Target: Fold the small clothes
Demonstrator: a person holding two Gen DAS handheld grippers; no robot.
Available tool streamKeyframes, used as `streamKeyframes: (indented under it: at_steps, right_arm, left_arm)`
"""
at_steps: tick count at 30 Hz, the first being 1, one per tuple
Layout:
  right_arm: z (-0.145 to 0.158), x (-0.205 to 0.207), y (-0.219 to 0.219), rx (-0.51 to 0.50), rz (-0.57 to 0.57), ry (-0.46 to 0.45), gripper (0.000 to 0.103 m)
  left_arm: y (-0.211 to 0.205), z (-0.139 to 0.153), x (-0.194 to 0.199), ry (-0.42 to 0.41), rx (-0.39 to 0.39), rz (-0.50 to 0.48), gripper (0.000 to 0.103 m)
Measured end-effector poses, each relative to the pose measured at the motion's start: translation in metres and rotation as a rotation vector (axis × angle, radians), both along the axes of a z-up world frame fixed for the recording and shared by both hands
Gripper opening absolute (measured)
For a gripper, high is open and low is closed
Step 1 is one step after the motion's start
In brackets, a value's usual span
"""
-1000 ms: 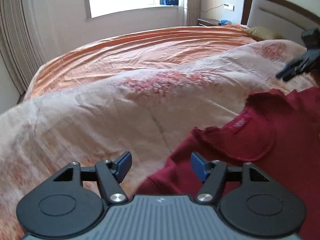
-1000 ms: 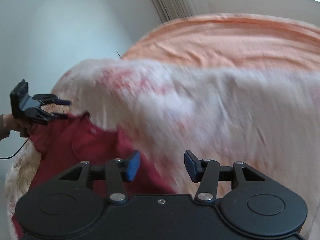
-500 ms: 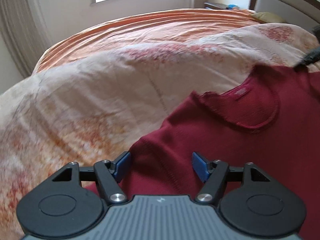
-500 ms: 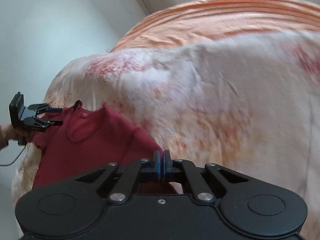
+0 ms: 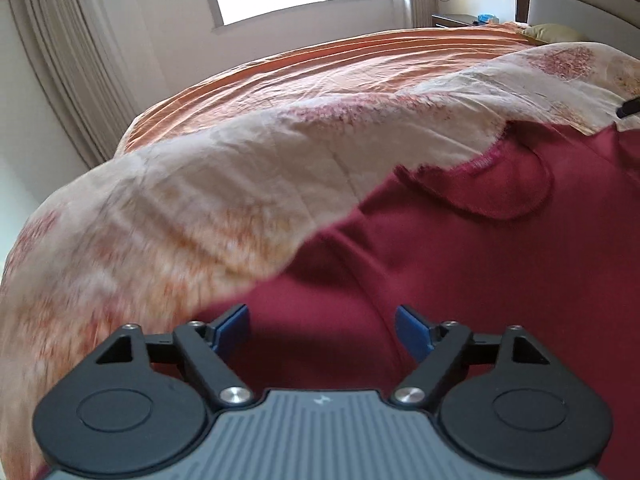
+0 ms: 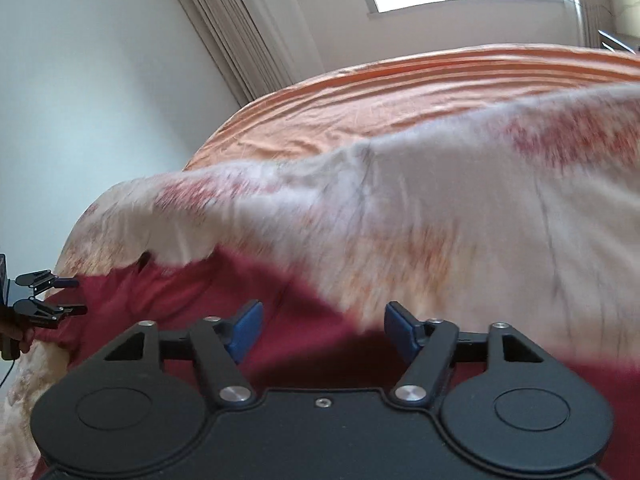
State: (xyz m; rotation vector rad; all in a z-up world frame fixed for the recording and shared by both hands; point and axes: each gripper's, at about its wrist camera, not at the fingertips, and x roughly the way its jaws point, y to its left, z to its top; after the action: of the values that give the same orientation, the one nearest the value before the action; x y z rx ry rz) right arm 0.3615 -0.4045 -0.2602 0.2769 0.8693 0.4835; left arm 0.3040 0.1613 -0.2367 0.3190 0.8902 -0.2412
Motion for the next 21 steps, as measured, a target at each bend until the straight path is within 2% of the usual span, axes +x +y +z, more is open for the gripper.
streamKeyframes:
  at_steps: [3, 5, 7, 10, 12, 14, 17, 18, 21]
  right_arm:
    - [-0.003, -0.051, 0.018, 0.025, 0.01, 0.052, 0.076]
    - [-0.006, -0.081, 0.03, 0.019, 0.029, 0.093, 0.076]
    - [-0.006, -0.11, 0.043, 0.028, 0.038, 0.13, 0.076]
    - [0.009, -0.146, 0.055, 0.036, 0.014, 0.159, 0.078]
    - [0.025, -0.164, 0.057, 0.048, -0.024, 0.168, 0.084]
    - [0.04, -0.182, 0.053, 0.057, -0.07, 0.172, 0.087]
    - [0.065, -0.207, 0.046, 0.048, -0.154, 0.173, 0.091]
    - [0.075, -0.215, 0.044, 0.049, -0.178, 0.166, 0.095]
    - [0.096, -0.238, 0.037, 0.038, -0.268, 0.139, 0.1]
  left_arm:
    - [0.012, -0.007, -0.032, 0.027, 0.041, 0.026, 0.088]
    - [0.034, -0.02, -0.046, 0.073, 0.05, 0.117, 0.09]
    - [0.061, -0.027, -0.057, 0.131, -0.029, 0.23, 0.093]
    - [0.085, -0.007, -0.077, 0.115, -0.179, 0.351, 0.092]
    - [0.083, 0.009, -0.089, 0.092, -0.189, 0.348, 0.093]
    - [0.071, 0.025, -0.1, 0.076, -0.164, 0.313, 0.095]
    - [0.046, 0.039, -0.106, 0.104, -0.18, 0.289, 0.098]
    - [0.036, 0.04, -0.108, 0.114, -0.188, 0.277, 0.098]
    - [-0.006, 0.045, -0.124, 0.148, -0.227, 0.212, 0.098]
